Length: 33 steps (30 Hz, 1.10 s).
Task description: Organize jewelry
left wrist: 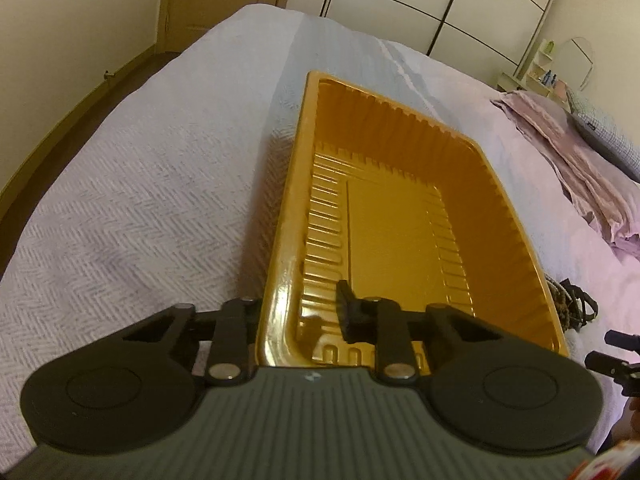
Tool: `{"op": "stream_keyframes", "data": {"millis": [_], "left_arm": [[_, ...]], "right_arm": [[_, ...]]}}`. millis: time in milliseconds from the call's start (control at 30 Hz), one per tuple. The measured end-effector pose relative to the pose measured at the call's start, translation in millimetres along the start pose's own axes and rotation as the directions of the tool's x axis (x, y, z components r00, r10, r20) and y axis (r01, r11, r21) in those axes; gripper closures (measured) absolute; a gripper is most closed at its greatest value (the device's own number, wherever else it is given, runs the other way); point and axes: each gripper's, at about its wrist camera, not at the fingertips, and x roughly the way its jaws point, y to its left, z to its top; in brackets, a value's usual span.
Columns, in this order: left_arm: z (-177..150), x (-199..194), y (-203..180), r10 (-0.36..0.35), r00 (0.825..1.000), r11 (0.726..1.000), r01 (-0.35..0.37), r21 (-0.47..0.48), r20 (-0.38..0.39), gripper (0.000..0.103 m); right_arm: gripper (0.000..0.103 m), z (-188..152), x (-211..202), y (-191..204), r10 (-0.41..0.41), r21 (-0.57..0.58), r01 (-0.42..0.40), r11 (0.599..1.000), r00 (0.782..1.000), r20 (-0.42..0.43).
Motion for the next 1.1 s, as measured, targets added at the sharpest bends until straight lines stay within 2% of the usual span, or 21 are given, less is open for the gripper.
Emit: {"op": "stream_keyframes", "data": {"millis": [367, 533, 733, 800, 833, 1000, 1100], "left_arm": [[0.0, -21.3, -33.0, 0.104, 0.995, 0.991, -0.103, 0.086, 0.001, 0.1], [-3.0, -28.9, -67.1, 0.187, 0.981, 0.962, -0.192, 0.196, 0.044, 0.101], [-5.3, -28.6, -96.9, 0.233, 0.971, 0.934, -0.241, 0.263, 0.063, 0.101], [-4.4, -26.3, -101.7, 0.238, 0.969, 0.931, -0.245, 0.269, 0.059, 0.101], [-4.8, -25.5, -103.0, 0.245, 0.968, 0.929, -0.252, 0.271, 0.059, 0.101], [-6.9, -25.4, -110.8, 0.274, 0.959, 0.919, -0.282, 0.274, 0.07, 0.1], [-7.2, -24.8, -114.9, 0.293, 0.953, 0.911, -0.302, 0.28, 0.077, 0.1]], "right_arm": [[0.0, -4.7, -6.5, -13.5, 0.01, 0.037, -0.01, 0.999, 1.0, 0.012], [0.0, -7.0, -11.5, -27.2, -0.008, 0.048, 0.006, 0.999, 0.999, 0.035], [0.001, -3.0, -9.1, -44.6, -0.015, 0.01, 0.014, 1.0, 0.996, 0.092], [0.02, 0.5, -4.9, -49.8, -0.045, -0.019, 0.048, 0.999, 0.993, 0.11], [0.032, 2.8, -0.5, -52.9, -0.058, -0.032, 0.062, 0.998, 0.993, 0.106], [0.048, 6.4, 22.2, -69.7, -0.085, -0.056, 0.09, 0.994, 0.993, 0.077], [0.061, 8.5, 34.6, -77.1, -0.083, -0.059, 0.086, 0.995, 0.995, 0.053]]}}
